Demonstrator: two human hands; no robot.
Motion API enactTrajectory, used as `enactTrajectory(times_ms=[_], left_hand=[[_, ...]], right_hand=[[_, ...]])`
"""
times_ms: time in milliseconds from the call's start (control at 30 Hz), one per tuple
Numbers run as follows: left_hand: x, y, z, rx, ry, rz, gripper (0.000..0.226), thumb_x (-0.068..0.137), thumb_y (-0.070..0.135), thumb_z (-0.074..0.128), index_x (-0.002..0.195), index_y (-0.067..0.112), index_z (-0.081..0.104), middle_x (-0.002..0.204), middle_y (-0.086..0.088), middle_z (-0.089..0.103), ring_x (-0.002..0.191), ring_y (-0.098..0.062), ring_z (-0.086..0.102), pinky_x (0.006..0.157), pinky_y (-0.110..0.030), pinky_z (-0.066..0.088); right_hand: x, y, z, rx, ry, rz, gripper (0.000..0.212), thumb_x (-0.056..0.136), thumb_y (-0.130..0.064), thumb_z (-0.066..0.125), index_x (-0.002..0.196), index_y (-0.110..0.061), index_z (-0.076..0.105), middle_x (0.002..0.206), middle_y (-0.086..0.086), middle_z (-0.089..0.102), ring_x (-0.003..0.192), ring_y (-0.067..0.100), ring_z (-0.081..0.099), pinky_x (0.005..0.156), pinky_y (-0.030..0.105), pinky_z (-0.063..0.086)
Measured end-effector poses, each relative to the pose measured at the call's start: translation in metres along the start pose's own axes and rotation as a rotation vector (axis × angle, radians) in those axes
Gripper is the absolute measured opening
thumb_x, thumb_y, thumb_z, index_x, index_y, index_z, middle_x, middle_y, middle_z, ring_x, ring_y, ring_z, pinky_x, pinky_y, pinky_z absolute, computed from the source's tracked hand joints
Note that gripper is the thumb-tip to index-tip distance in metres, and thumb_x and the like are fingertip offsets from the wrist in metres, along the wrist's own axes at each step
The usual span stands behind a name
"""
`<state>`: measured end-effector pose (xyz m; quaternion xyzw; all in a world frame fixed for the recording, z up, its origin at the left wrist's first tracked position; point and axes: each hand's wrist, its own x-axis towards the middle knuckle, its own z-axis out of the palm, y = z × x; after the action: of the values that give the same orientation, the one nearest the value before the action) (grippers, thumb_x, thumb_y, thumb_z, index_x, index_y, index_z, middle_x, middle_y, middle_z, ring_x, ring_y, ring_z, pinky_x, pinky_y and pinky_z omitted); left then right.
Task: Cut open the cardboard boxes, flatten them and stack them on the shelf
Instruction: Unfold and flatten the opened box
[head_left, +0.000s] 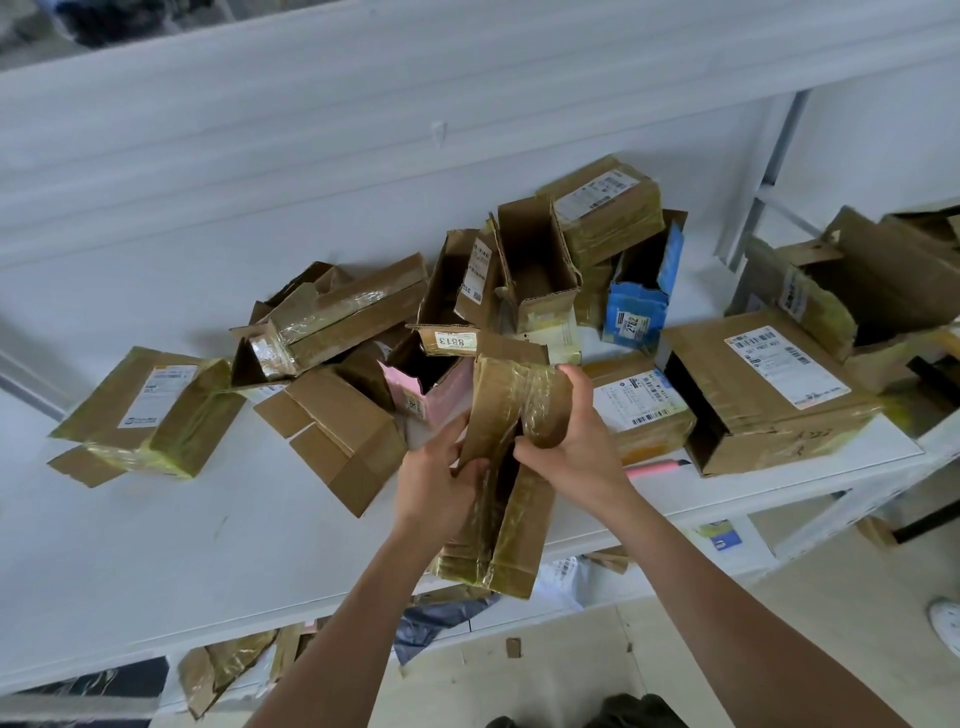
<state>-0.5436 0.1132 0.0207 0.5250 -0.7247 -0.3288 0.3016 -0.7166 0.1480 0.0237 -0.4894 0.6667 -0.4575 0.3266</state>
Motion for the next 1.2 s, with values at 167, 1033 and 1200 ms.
enactTrajectory(times_ms=[167,1033,1200], left_hand=[[-0.002,-0.001,-0.002,-0.039,0.03,0.03,0.061,0.087,0.004,0.072,0.136,0.036,0.055,0.104,0.016,0.072,0.096,-0.014,0.072,0.084,-0.037,0.06],[0.004,-0.004,0.003,-0.003,-0.025,-0.128,0.062,0.082,0.022,0.079,0.136,0.041,0.054,0.112,0.018,0.069,0.104,0.002,0.06,0.063,-0.004,0.039],[0.008,-0.013,0.011,-0.079,-0.132,-0.285,0.048,0.079,0.023,0.083,0.124,0.023,0.067,0.112,0.008,0.071,0.101,-0.005,0.066,0.079,-0.032,0.059]], right_hand=[[-0.001,-0.005,-0.007,0.016,-0.029,-0.032,0.09,0.071,-0.032,0.076,0.138,-0.045,0.017,0.117,-0.006,0.056,0.108,0.012,0.057,0.094,0.034,0.05],[-0.009,0.021,0.004,0.098,-0.094,0.036,0.103,0.077,-0.044,0.08,0.155,-0.029,0.014,0.157,-0.004,0.03,0.143,0.014,0.032,0.115,0.043,0.036],[-0.025,0.045,0.018,0.024,-0.234,0.187,0.118,0.072,-0.049,0.082,0.155,-0.036,-0.002,0.153,0.004,0.029,0.142,0.022,0.03,0.111,0.034,0.03]])
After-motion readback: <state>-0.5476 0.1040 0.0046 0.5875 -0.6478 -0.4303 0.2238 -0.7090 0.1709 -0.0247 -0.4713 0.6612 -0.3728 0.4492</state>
